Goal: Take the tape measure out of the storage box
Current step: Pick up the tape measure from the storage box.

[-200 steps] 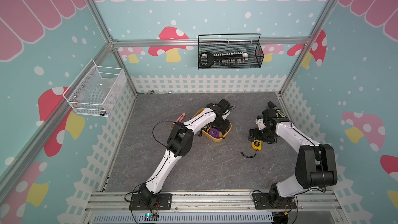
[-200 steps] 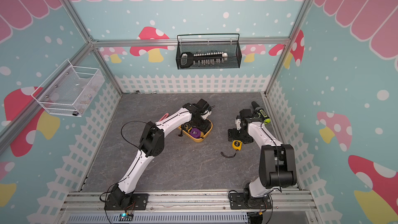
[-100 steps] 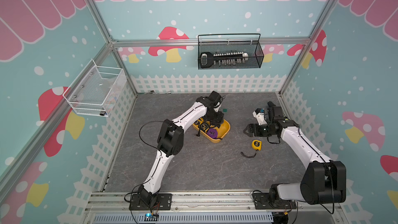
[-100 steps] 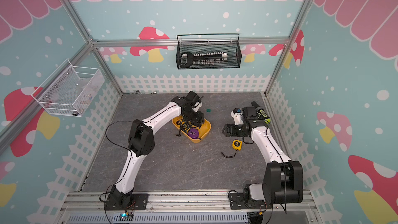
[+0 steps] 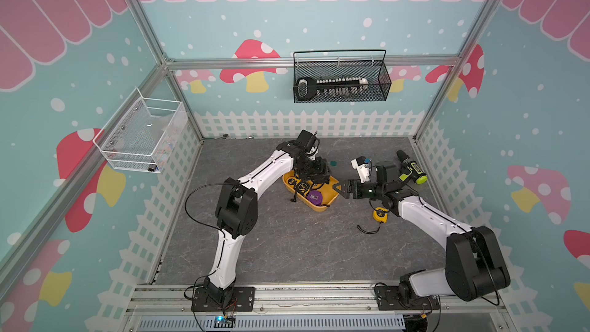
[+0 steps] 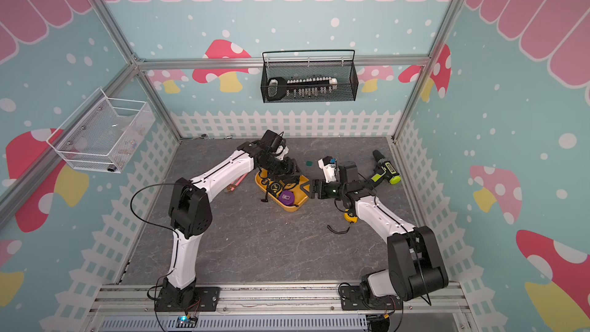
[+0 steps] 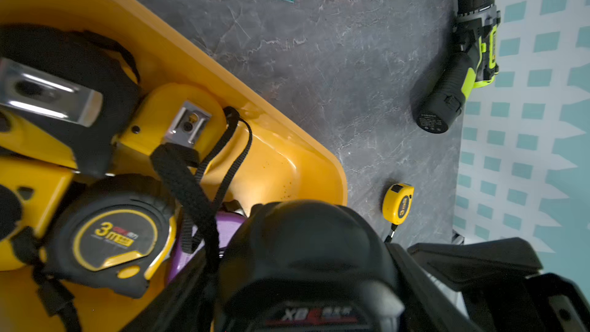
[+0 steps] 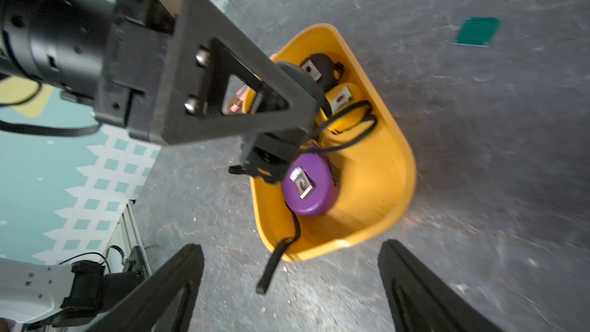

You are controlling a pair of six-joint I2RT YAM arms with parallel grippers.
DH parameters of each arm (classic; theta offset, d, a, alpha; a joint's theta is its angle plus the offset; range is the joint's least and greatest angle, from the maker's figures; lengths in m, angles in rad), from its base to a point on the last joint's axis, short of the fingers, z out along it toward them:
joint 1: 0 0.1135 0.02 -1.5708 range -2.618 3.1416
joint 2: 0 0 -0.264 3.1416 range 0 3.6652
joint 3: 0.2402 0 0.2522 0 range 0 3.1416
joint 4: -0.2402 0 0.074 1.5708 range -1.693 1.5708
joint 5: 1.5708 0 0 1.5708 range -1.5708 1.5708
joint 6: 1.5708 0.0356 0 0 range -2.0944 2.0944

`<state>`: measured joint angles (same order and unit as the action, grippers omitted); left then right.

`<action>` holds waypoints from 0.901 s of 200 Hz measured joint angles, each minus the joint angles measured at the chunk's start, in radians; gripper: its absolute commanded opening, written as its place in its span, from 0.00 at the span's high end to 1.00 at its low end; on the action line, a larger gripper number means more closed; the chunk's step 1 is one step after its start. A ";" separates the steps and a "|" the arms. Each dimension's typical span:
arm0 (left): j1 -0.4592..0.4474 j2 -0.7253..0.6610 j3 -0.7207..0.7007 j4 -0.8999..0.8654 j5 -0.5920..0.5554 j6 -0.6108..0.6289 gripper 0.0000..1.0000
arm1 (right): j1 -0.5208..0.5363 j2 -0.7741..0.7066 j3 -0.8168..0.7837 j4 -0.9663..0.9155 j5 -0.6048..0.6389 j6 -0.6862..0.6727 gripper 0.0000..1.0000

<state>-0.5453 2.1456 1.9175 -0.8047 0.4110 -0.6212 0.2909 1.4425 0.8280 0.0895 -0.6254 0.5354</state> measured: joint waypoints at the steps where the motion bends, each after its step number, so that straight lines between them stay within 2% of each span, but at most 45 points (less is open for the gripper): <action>1: 0.000 -0.001 -0.002 0.002 0.003 -0.004 0.62 | 0.003 0.005 0.000 0.008 -0.001 0.005 0.10; 29: 0.000 -0.013 -0.035 0.050 0.032 -0.057 0.62 | 0.024 0.080 0.000 0.137 0.000 0.096 0.14; 71: 0.000 -0.048 -0.056 0.093 0.058 -0.093 0.62 | 0.028 0.135 0.000 0.294 0.017 0.208 0.26; 101: -0.001 -0.061 -0.062 0.115 0.058 -0.108 0.61 | 0.043 0.178 0.003 0.404 0.014 0.275 0.41; 122: -0.001 -0.061 -0.072 0.129 0.051 -0.113 0.60 | 0.049 0.217 0.004 0.487 -0.003 0.328 0.57; 133: 0.003 -0.061 -0.074 0.133 0.041 -0.116 0.59 | 0.051 0.237 0.004 0.522 -0.007 0.362 0.61; 151: 0.008 -0.061 -0.077 0.143 0.032 -0.119 0.50 | 0.051 0.256 0.000 0.572 -0.006 0.396 0.67; 180: 0.006 -0.061 -0.084 0.149 0.028 -0.114 0.17 | 0.051 0.256 -0.019 0.604 0.000 0.409 0.69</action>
<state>-0.5396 2.0846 1.8332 -0.6556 0.4389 -0.7353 0.3424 1.6989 0.8089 0.6933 -0.6254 0.9440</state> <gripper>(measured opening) 0.740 0.419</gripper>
